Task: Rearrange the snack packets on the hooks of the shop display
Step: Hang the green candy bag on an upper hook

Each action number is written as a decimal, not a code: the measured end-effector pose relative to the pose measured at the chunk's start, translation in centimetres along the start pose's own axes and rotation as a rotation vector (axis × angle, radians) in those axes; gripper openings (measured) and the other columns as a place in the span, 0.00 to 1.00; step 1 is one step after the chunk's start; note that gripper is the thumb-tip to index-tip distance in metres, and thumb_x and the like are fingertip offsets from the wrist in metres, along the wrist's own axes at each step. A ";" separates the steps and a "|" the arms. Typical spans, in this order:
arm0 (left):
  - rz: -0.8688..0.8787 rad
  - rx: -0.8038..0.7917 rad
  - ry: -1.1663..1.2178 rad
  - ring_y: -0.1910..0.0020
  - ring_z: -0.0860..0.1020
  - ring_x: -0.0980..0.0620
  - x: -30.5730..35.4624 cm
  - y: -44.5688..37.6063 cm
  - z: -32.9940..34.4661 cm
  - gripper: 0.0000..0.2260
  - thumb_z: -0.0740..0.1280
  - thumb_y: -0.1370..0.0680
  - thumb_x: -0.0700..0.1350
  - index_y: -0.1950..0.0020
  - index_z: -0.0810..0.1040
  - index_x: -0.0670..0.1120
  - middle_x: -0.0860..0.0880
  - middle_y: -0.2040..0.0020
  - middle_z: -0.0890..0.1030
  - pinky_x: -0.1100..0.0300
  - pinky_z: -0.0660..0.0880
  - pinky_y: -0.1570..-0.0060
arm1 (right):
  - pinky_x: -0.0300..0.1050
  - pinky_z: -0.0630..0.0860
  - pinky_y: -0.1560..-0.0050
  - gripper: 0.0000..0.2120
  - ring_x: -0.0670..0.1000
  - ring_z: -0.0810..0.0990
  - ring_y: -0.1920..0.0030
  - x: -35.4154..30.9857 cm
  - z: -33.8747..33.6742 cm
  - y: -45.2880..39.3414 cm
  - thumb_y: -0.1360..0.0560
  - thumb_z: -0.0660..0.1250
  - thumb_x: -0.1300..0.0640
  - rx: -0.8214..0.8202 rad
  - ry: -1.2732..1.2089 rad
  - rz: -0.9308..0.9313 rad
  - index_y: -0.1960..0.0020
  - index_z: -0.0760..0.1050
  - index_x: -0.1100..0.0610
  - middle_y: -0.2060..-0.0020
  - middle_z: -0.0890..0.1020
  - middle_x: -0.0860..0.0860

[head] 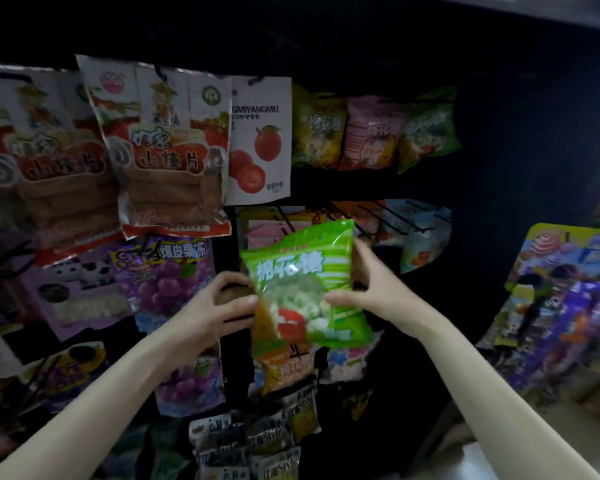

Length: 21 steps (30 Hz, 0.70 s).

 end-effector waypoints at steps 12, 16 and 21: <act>0.436 -0.141 -0.438 0.36 0.71 0.56 13.2 -6.9 14.6 0.27 0.71 0.30 0.55 0.35 0.64 0.68 0.54 0.33 0.67 0.57 0.73 0.40 | 0.55 0.63 0.29 0.58 0.49 0.61 0.28 -3.4 -13.8 0.3 0.45 0.73 0.33 0.486 0.111 -0.094 0.25 0.44 0.43 0.26 0.58 0.48; 0.536 -0.146 -0.453 0.33 0.68 0.55 14.0 -10.7 19.4 0.26 0.70 0.27 0.51 0.34 0.64 0.67 0.56 0.33 0.67 0.50 0.68 0.34 | 0.58 0.59 0.28 0.57 0.49 0.54 0.25 -2.9 -19.5 0.3 0.45 0.69 0.27 0.604 0.261 -0.222 0.26 0.42 0.39 0.24 0.52 0.46; 0.646 -0.095 -0.539 0.32 0.62 0.64 14.0 -15.2 26.2 0.27 0.68 0.24 0.45 0.30 0.61 0.61 0.62 0.31 0.64 0.60 0.64 0.33 | 0.58 0.59 0.28 0.52 0.50 0.55 0.25 -1.5 -27.2 0.6 0.42 0.72 0.31 0.684 0.324 -0.276 0.29 0.42 0.37 0.25 0.53 0.48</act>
Point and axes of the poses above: each hand's wrist, its own y-axis away from the middle knuckle, its own z-axis out of the palm, x = y × z, the point moved 9 cm from there along -y, towards the middle knuckle
